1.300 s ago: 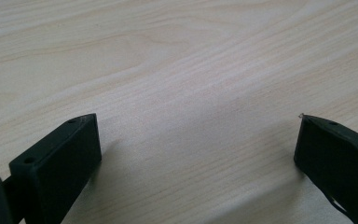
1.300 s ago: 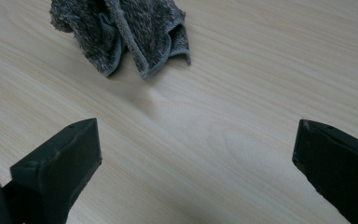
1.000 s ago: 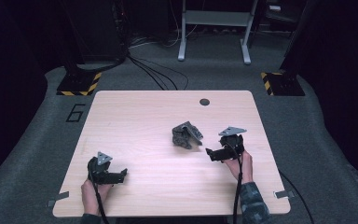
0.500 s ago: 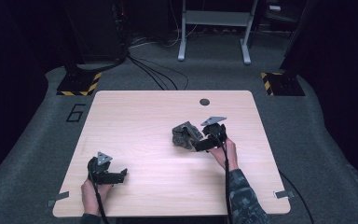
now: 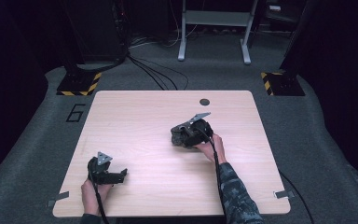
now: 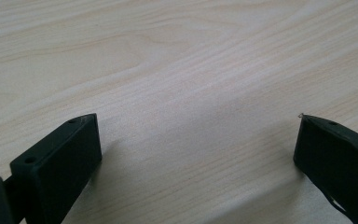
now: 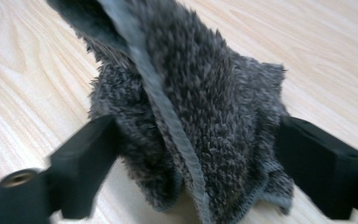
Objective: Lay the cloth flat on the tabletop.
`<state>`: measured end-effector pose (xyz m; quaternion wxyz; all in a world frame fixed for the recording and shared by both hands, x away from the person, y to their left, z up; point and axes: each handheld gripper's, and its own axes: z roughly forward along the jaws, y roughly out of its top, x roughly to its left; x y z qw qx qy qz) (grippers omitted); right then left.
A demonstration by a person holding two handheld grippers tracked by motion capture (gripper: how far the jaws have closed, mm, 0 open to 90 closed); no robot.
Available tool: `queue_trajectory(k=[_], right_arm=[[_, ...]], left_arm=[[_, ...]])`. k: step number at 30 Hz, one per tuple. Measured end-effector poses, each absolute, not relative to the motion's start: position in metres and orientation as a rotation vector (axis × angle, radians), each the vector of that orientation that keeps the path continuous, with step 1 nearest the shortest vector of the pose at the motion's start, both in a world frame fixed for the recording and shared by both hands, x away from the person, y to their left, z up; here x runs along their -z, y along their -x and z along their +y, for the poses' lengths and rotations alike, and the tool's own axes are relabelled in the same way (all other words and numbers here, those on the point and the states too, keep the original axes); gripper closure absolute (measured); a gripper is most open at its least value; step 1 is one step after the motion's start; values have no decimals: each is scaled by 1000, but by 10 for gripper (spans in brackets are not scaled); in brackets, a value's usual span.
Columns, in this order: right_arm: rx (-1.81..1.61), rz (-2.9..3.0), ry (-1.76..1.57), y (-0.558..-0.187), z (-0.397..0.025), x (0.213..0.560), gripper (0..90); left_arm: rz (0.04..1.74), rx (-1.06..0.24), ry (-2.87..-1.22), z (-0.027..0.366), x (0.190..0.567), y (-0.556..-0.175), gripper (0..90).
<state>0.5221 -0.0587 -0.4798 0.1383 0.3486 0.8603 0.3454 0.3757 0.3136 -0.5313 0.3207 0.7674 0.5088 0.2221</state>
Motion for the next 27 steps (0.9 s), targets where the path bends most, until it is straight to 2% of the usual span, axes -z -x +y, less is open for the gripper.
queue_trajectory(k=[3,5,6,7,11,13,16,27], right_arm=[[-1002,2495,-1002,-525,-58,485,252],[-999,2503,-1002,-526,-57,487,379],[-999,2503,-1002,-526,-57,487,379],[-1008,2516,-1003,-527,-57,491,519],[-1019,2522,-1014,-526,-57,495,732],[-1027,2516,-1010,-525,-59,495,794],[-1068,2501,-1029,-523,-63,493,829],[-1172,2432,-990,-492,-70,453,833]], left_arm=[[1336,-575,-2022,314,531,-376,7],[1335,-576,-2024,314,531,-376,7],[1335,-576,-2024,314,531,-376,7],[1335,-576,-2024,314,531,-376,7],[1337,-579,-2025,314,531,-376,7],[1338,-580,-2023,314,531,-376,7],[1341,-590,-2012,313,531,-375,9],[1334,-584,-2013,313,531,-375,11]])
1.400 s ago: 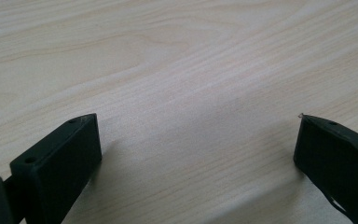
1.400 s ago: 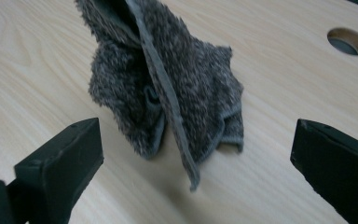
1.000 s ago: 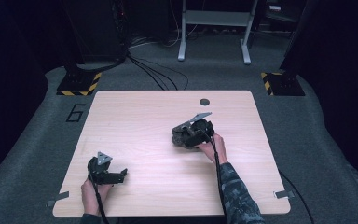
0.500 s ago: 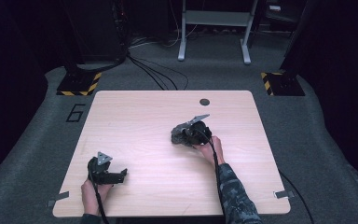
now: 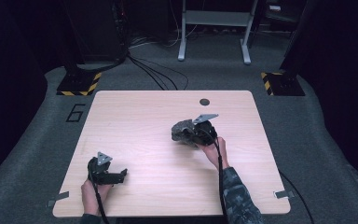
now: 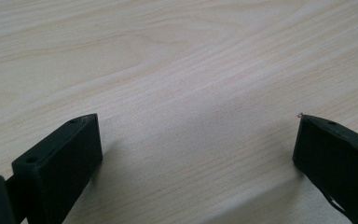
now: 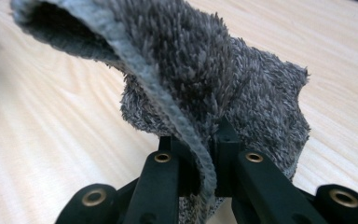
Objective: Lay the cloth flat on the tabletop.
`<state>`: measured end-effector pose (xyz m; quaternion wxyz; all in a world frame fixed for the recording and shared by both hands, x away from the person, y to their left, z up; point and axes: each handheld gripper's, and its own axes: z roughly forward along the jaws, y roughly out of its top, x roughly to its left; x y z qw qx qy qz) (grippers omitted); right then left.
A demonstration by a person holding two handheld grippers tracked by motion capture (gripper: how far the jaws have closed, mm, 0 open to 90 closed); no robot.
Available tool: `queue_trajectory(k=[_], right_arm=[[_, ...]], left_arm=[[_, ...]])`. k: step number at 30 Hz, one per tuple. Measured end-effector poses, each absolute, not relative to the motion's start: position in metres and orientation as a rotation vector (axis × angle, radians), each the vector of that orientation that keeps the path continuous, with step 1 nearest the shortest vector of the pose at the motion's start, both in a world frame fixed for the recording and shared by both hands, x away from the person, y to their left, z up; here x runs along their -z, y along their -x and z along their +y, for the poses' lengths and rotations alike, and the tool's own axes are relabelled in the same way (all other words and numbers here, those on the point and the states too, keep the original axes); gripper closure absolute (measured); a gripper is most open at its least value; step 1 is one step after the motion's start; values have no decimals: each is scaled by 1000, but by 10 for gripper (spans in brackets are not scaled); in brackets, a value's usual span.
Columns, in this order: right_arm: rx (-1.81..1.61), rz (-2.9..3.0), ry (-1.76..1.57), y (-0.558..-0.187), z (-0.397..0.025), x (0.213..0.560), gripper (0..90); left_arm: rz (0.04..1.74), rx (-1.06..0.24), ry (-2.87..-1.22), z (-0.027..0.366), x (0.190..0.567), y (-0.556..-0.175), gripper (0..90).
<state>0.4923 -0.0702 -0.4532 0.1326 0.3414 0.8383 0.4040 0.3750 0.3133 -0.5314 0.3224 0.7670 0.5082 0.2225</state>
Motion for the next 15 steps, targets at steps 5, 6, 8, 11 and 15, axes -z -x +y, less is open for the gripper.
queue_trajectory(k=[5,6,8,11,15], right_arm=[[-1190,2429,-987,-475,-74,440,832],[-1190,2426,-989,-464,-76,435,831],[-1189,2432,-983,-456,-77,433,831],[-1165,2442,-987,-442,-76,433,829],[-1143,2458,-987,-425,-74,439,828]], left_arm=[[1337,-585,-2004,313,532,-375,11],[1337,-584,-2005,313,532,-375,11],[1337,-584,-2005,313,532,-375,10],[1337,-585,-2005,313,532,-375,10],[1334,-593,-2008,312,531,-375,10]])
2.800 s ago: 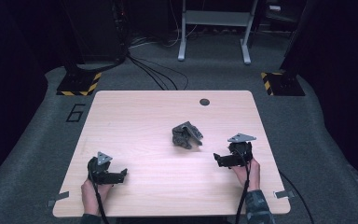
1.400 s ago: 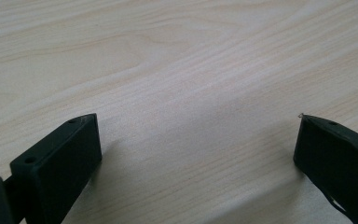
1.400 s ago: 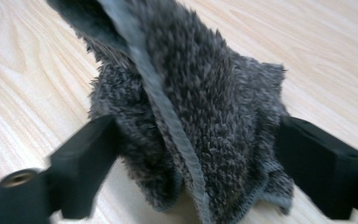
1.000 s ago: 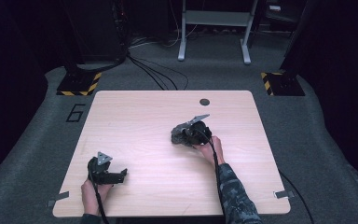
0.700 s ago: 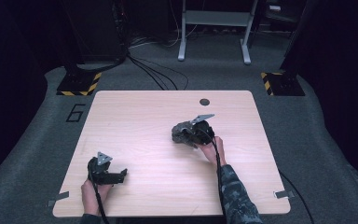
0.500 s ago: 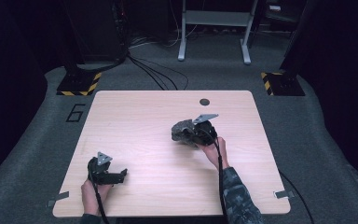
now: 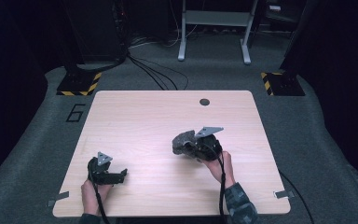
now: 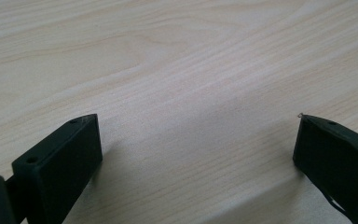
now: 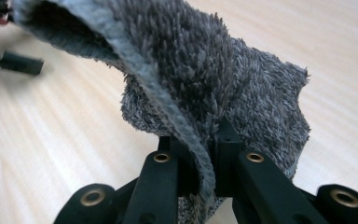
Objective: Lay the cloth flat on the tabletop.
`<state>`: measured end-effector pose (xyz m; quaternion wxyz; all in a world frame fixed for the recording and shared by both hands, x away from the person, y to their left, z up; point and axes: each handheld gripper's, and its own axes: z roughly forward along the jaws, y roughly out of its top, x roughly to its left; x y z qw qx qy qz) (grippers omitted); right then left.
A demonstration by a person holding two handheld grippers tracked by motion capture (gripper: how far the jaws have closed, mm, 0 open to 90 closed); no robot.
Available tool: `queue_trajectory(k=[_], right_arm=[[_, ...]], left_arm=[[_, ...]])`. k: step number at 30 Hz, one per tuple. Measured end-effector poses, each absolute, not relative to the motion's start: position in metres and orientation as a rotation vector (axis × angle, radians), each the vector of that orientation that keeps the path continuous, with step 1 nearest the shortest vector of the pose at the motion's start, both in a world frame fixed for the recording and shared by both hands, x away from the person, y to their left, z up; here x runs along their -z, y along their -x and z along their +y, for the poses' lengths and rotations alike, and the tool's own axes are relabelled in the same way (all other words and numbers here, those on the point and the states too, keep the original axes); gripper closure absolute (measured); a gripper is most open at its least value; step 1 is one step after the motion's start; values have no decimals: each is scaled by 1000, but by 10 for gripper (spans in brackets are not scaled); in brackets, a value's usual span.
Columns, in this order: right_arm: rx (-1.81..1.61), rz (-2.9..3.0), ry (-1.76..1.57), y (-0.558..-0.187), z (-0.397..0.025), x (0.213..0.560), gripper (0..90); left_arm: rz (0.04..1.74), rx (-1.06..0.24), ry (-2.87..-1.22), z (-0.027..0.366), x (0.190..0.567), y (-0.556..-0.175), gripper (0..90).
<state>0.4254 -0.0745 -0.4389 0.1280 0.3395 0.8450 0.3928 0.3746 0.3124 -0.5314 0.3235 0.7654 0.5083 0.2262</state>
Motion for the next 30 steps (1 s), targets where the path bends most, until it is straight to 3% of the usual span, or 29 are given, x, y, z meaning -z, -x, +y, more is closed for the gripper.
queue_trajectory(k=[14,16,18,20,21,23,26,30], right_arm=[[-1013,2565,-1006,-390,-54,484,803],[-1006,2567,-993,-391,-52,489,738],[-1011,2554,-1002,-392,-52,488,568],[-1014,2554,-1005,-391,-52,486,526],[-1030,2535,-1003,-390,-56,482,390],[-1053,2525,-1000,-387,-61,479,318],[-1092,2498,-1016,-381,-72,473,261],[-1111,2464,-1049,-374,-85,467,256]], left_arm=[[1340,-576,-2041,296,526,-378,0],[1295,-546,-2030,289,521,-378,0],[1241,-525,-2042,279,511,-377,2],[1204,-518,-2042,274,505,-377,9],[1126,-506,-2052,261,493,-375,17],[1043,-496,-2078,247,481,-373,24],[931,-489,-2111,223,466,-370,32],[835,-480,-2131,200,456,-365,45]])
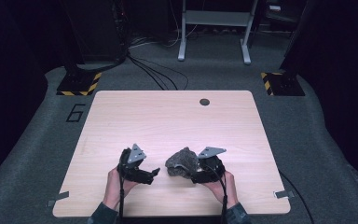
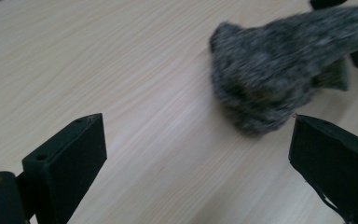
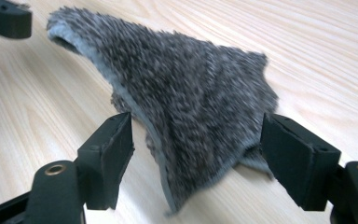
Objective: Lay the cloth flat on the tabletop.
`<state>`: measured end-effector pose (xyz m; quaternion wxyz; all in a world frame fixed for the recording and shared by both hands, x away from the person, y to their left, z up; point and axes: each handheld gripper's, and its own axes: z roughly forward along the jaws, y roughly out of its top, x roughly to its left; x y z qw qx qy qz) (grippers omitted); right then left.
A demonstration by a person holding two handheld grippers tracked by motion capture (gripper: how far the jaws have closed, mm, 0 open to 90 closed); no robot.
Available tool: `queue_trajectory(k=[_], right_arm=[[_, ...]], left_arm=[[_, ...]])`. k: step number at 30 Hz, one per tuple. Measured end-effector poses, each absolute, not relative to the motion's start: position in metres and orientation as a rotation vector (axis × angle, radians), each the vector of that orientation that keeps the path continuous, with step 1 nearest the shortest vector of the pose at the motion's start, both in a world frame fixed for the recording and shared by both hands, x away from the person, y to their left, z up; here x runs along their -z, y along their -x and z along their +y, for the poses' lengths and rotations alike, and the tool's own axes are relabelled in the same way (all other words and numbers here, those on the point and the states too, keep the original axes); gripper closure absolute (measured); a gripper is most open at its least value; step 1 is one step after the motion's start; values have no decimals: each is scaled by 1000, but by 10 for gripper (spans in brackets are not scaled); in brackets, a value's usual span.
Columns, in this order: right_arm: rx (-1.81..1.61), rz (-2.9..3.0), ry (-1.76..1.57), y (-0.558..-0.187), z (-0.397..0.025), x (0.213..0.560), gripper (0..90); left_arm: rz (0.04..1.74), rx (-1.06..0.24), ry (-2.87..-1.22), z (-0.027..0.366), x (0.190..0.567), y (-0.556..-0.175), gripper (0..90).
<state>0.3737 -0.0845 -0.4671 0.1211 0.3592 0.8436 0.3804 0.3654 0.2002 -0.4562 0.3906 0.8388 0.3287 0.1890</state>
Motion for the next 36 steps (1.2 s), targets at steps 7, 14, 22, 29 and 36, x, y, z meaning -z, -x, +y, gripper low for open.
queue_trajectory(k=[7,14,22,29,36], right_arm=[[-1092,2493,-1042,-363,-94,475,265],[-1149,2467,-1119,-366,-109,485,343],[-1093,2404,-1220,-395,-128,491,513],[-1071,2471,-1211,-416,-113,506,706],[-1022,2493,-1202,-419,-108,511,874]], left_arm=[[614,-510,-2197,149,442,-360,154],[488,-559,-2265,126,435,-360,299],[451,-498,-2323,122,445,-369,653],[497,-472,-2276,129,448,-374,822],[624,-429,-2150,148,447,-379,839]])
